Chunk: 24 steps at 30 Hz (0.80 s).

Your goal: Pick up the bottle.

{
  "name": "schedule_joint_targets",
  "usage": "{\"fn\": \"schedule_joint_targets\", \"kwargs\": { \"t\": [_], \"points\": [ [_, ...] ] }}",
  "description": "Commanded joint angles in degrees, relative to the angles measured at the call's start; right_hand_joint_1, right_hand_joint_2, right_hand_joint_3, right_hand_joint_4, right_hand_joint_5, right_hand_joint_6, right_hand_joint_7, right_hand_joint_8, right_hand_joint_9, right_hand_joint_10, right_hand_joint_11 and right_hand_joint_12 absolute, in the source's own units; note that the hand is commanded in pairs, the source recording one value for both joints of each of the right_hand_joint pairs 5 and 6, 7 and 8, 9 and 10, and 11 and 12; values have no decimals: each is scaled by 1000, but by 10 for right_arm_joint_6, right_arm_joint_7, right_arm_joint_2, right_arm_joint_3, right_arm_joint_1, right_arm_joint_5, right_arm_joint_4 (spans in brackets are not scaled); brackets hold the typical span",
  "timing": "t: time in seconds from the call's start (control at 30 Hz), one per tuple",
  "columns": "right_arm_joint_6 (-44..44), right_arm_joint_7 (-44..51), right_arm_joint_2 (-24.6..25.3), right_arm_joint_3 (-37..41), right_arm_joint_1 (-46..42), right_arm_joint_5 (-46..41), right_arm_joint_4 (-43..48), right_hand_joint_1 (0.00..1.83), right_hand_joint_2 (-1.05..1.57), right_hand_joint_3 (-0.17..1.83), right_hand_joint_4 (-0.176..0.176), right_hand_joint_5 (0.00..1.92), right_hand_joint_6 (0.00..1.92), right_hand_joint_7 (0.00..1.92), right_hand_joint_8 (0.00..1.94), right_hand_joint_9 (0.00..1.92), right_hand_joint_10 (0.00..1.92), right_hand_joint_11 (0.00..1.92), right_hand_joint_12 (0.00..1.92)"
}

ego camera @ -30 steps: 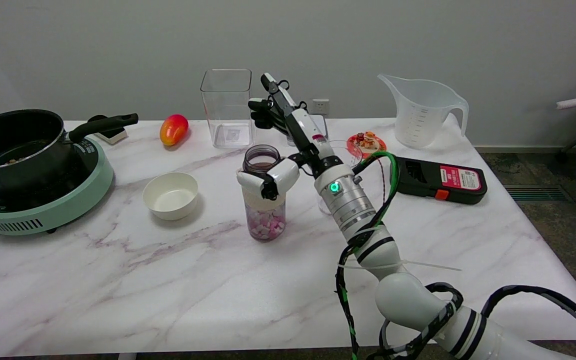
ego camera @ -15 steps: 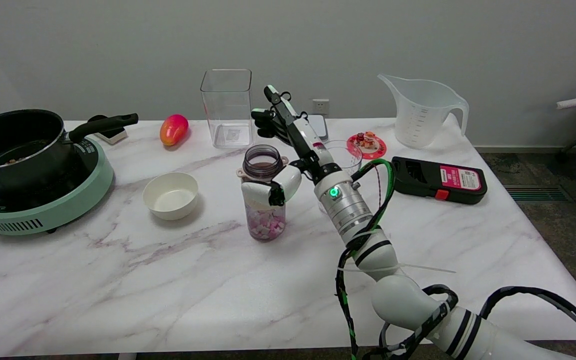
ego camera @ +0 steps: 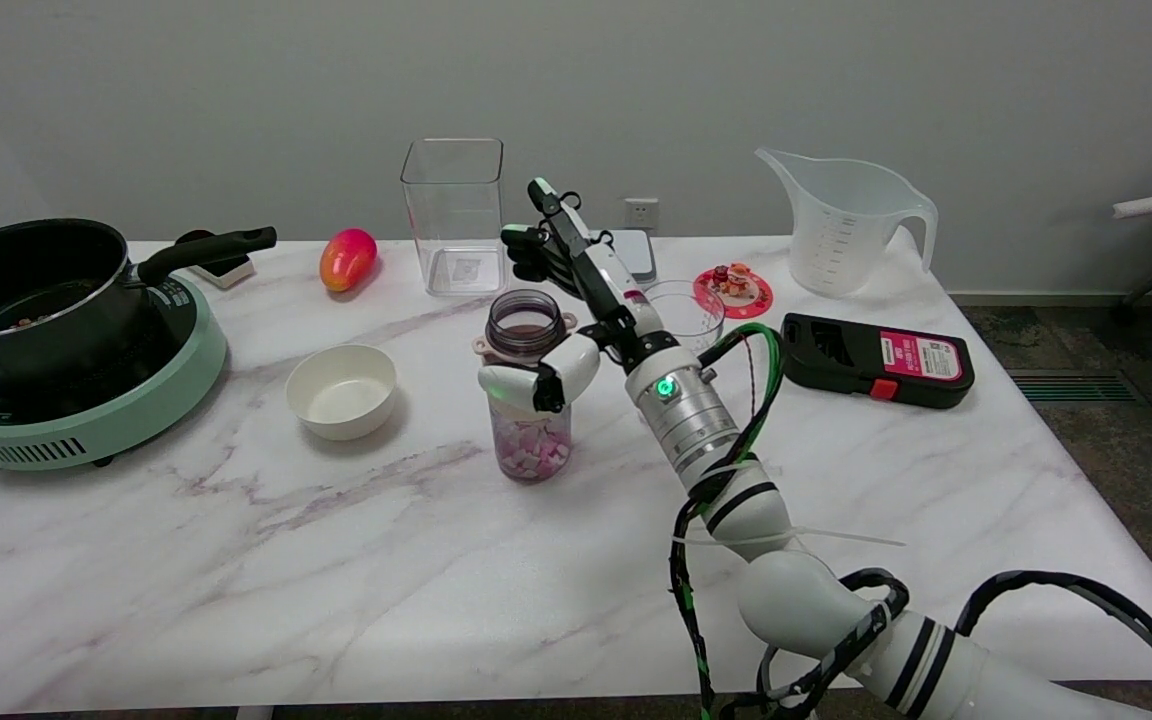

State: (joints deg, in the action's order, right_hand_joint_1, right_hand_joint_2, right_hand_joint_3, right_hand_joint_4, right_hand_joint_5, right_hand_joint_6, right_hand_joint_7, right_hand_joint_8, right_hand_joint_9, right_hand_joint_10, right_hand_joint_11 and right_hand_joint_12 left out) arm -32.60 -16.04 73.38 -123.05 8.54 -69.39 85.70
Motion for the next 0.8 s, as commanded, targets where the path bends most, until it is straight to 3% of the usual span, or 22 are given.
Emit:
{"fn": "schedule_joint_targets", "kwargs": {
  "t": [0.03, 0.8],
  "points": [
    [-3, -19, 1, -7, -5, 8, -15, 1224, -411, 1353, 0, 14, 14, 395, 395, 396, 396, 458, 458],
    [-46, -185, 13, -15, -11, 125, -105, 1227, -408, 1384, 0, 26, 26, 407, 407, 393, 393, 454, 454]
  ]
}}
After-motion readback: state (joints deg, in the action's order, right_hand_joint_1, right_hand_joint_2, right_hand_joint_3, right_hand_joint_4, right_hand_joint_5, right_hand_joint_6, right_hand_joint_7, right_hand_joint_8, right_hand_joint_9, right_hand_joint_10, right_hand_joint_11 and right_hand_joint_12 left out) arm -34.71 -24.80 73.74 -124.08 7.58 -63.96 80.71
